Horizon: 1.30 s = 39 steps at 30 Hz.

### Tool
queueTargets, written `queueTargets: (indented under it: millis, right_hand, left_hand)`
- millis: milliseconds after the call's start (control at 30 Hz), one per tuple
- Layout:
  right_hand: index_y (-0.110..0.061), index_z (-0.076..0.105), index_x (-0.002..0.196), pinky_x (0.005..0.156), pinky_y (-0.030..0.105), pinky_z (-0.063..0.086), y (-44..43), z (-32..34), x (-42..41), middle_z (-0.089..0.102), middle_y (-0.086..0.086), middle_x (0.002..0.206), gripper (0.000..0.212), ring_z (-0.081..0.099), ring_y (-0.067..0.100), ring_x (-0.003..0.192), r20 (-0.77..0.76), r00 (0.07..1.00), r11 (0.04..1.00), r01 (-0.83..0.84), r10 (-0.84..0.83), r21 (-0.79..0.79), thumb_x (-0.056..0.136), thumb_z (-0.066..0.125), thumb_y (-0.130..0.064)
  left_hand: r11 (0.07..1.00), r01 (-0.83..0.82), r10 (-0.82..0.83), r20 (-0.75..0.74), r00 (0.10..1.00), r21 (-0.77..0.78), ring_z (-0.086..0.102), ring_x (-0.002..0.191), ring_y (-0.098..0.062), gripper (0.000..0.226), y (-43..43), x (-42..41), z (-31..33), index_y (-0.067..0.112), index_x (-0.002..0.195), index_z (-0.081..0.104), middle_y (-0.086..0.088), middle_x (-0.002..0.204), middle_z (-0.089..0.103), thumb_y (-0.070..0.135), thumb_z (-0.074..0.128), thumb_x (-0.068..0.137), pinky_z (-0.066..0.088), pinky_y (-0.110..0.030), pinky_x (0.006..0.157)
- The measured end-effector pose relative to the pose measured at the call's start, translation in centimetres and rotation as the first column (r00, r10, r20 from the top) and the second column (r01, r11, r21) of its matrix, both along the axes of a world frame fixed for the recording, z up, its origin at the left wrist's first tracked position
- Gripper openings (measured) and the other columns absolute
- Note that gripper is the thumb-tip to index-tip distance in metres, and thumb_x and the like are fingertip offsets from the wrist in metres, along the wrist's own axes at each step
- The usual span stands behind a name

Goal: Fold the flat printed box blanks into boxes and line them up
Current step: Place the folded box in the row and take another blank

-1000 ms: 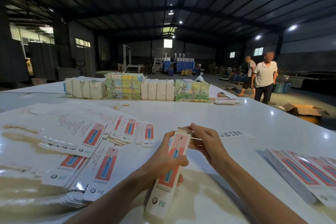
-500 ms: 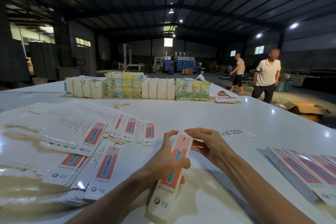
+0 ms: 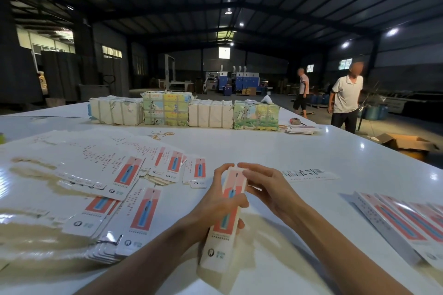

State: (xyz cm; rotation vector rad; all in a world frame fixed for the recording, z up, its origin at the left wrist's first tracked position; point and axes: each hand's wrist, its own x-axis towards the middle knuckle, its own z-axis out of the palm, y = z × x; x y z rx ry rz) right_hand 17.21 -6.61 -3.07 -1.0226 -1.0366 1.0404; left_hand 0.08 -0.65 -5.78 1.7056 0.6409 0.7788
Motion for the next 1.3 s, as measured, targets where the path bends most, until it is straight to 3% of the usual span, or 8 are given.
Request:
queueTargets:
  millis: [167, 500, 700, 833, 967, 1100, 1200, 1300]
  right_hand:
    - [-0.015, 0.077, 0.12, 0.092, 0.036, 0.063, -0.2, -0.6, -0.9, 0.08, 0.01, 0.115, 0.024, 0.077, 0.029, 0.108, 0.162, 0.985, 0.995, 0.048, -0.061, 0.085, 0.098, 0.077, -0.023]
    - [-0.022, 0.083, 0.104, 0.08, 0.025, 0.062, -1.3, 0.5, 0.1, 0.082, -0.003, 0.101, 0.012, 0.08, 0.022, 0.087, 0.466, 0.857, 0.97, 0.141, -0.22, 0.198, 0.096, 0.077, -0.028]
    - [-0.016, 0.082, 0.104, 0.076, 0.027, 0.063, -1.1, 0.1, 0.4, 0.082, -0.004, 0.097, 0.017, 0.079, 0.021, 0.084, 0.506, 0.813, 0.947, 0.164, -0.288, 0.275, 0.096, 0.078, -0.03]
    - [-0.016, 0.08, 0.108, 0.082, 0.028, 0.063, -0.5, -0.7, 0.1, 0.082, -0.002, 0.101, 0.018, 0.08, 0.022, 0.092, 0.442, 0.866, 0.962, 0.14, -0.234, 0.234, 0.101, 0.072, -0.03]
    - [-0.024, 0.07, 0.132, 0.083, 0.024, 0.062, 0.1, -1.3, 0.1, 0.077, -0.005, 0.123, 0.03, 0.078, 0.015, 0.101, 0.436, 0.88, 0.98, 0.146, -0.191, 0.136, 0.104, 0.065, -0.035]
    - [-0.024, 0.058, 0.127, 0.091, 0.036, 0.061, 0.0, -1.0, -0.5, 0.066, -0.009, 0.124, 0.028, 0.071, 0.014, 0.103, 0.602, 0.714, 0.933, 0.303, -0.357, 0.194, 0.105, 0.063, -0.039]
    - [-0.032, 0.048, 0.124, 0.079, 0.03, 0.055, -1.1, 0.3, -2.4, 0.058, -0.017, 0.12, 0.049, 0.065, 0.005, 0.101, 0.773, 0.576, 0.959, 0.238, -0.265, 0.152, 0.095, 0.059, -0.07]
    - [-0.028, 0.046, 0.126, 0.072, 0.032, 0.049, -1.7, 0.0, -4.6, 0.054, -0.008, 0.114, 0.059, 0.056, 0.012, 0.098, 0.942, 0.263, 0.965, 0.21, -0.21, 0.157, 0.089, 0.065, -0.07]
  left_hand:
    - [0.998, -0.036, 0.039, 0.055, 0.998, -0.043, 0.079, 0.086, -0.019, 0.086, 0.4, -0.1, 0.0, 0.071, 0.128, 0.03, 0.003, 0.121, 0.055, 0.02, 0.084, 0.085, 0.063, -0.033, 0.06]
    - [0.991, 0.084, -0.082, 0.02, 0.996, -0.106, 0.079, 0.089, -0.032, 0.078, -0.2, -0.1, 0.4, 0.072, 0.122, 0.032, -0.002, 0.127, 0.062, 0.027, 0.083, 0.083, 0.065, -0.039, 0.068]
    - [0.992, 0.07, -0.073, -0.022, 0.997, -0.103, 0.08, 0.08, -0.034, 0.074, -0.3, -0.2, 0.3, 0.077, 0.114, 0.031, 0.0, 0.119, 0.065, 0.03, 0.081, 0.085, 0.064, -0.035, 0.063]
    - [0.99, 0.041, -0.032, 0.069, 0.997, -0.134, 0.08, 0.086, -0.034, 0.079, -0.2, 0.1, -0.1, 0.069, 0.124, 0.031, -0.002, 0.124, 0.064, 0.029, 0.086, 0.084, 0.065, -0.038, 0.067]
    - [0.981, -0.04, 0.06, 0.1, 0.993, -0.192, 0.08, 0.094, -0.027, 0.087, 0.2, 0.6, -0.3, 0.07, 0.13, 0.022, 0.0, 0.13, 0.065, 0.044, 0.089, 0.08, 0.067, -0.042, 0.079]
    - [0.941, -0.181, 0.238, 0.177, 0.955, -0.286, 0.079, 0.096, -0.026, 0.086, 1.0, 0.7, 0.0, 0.06, 0.147, 0.015, -0.004, 0.135, 0.064, 0.039, 0.078, 0.092, 0.066, -0.048, 0.085]
    - [0.887, -0.112, 0.284, 0.338, 0.897, -0.449, 0.078, 0.098, -0.032, 0.058, 1.1, 0.7, 0.5, 0.047, 0.148, 0.03, -0.01, 0.126, 0.068, 0.041, 0.065, 0.102, 0.062, -0.057, 0.09]
    - [0.827, 0.009, 0.295, 0.448, 0.844, -0.563, 0.071, 0.113, -0.033, 0.044, 0.4, 0.9, 1.4, 0.046, 0.145, 0.044, -0.012, 0.137, 0.064, 0.045, 0.06, 0.104, 0.065, -0.049, 0.083]
